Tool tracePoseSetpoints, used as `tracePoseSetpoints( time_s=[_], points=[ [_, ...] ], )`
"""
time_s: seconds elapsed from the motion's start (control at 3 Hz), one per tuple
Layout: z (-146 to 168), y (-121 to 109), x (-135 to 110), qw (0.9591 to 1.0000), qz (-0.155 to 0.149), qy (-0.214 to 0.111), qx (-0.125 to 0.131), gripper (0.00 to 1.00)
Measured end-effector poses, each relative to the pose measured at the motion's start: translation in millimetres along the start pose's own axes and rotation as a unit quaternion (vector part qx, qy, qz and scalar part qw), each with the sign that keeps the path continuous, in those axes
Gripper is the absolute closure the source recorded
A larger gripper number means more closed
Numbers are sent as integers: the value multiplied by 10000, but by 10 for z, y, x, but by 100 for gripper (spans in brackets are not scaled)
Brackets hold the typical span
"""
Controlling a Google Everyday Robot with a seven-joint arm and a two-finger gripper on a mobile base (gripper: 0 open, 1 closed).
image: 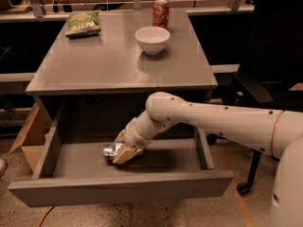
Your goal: Pick redbull can from top drawer and place on counter
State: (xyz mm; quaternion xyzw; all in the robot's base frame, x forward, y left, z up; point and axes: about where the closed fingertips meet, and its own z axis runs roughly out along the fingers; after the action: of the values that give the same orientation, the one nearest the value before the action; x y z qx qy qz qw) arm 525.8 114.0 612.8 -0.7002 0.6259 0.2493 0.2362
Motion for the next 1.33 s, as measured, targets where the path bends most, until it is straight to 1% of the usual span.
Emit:
tracePoseSetpoints(
  time_s=[0.33, 0.67, 1.0, 1.33],
  points=[
    [-355, -11, -125, 9994, -289, -123, 147, 88],
    [-859, -23, -315, 9967, -690, -88, 421, 100],
    [-859, -22, -315, 9967, -691, -88, 420, 100],
    [-1043, -130, -462, 9926, -1019, -125, 642, 100]
  ],
)
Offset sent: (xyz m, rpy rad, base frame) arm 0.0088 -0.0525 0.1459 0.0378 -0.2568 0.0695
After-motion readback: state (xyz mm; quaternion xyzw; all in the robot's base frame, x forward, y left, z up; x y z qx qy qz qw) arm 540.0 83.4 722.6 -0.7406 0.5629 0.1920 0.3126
